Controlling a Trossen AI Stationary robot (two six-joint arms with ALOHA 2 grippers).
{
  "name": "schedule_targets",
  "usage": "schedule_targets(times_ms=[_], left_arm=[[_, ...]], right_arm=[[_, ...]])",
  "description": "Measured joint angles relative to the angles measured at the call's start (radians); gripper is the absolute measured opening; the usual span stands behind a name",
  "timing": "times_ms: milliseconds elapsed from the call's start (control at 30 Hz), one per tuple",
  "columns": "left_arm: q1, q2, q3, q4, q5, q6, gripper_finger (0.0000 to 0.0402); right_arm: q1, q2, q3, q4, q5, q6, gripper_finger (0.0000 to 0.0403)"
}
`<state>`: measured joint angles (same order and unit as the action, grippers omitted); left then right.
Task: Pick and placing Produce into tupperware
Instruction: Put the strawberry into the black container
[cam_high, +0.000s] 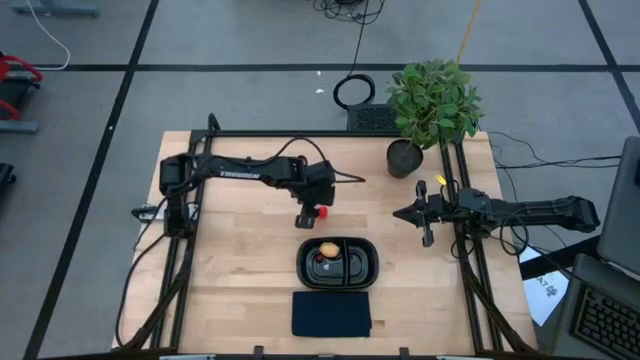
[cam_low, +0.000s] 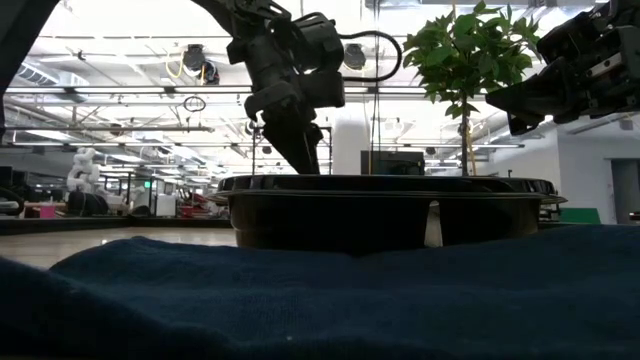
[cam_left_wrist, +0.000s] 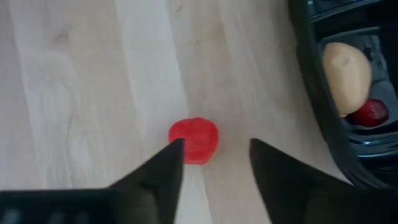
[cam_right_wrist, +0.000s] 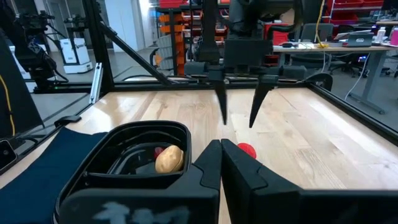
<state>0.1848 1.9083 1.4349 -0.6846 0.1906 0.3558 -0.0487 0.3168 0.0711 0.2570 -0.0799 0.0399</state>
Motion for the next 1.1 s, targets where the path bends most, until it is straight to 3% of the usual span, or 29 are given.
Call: schedule_targets(times_ms=[233, 400, 800, 1100], left_arm=[[-0.018, 0.004, 0.0, 0.016, -0.028, -0.049, 0.0316], [-0.01, 0.005, -0.026, 0.078, -0.034, -0.063, 0.0366], [0.03, 0.006, -0.078, 0.115, 0.018, -0.065, 0.0349], [0.026, 0.077, -0.08, 0.125, 0.024, -0.037, 0.0347]], right_arm=[[0.0, 0.0, 0.0, 0.0, 0.0, 0.026, 0.0], [0.0, 0.0, 0.0, 0.0, 0.0, 0.027, 0.0], [0.0, 0.0, 0.0, 0.0, 0.0, 0.024, 0.0], [0.0, 0.001, 0.0, 0.001, 0.0, 0.023, 0.0]])
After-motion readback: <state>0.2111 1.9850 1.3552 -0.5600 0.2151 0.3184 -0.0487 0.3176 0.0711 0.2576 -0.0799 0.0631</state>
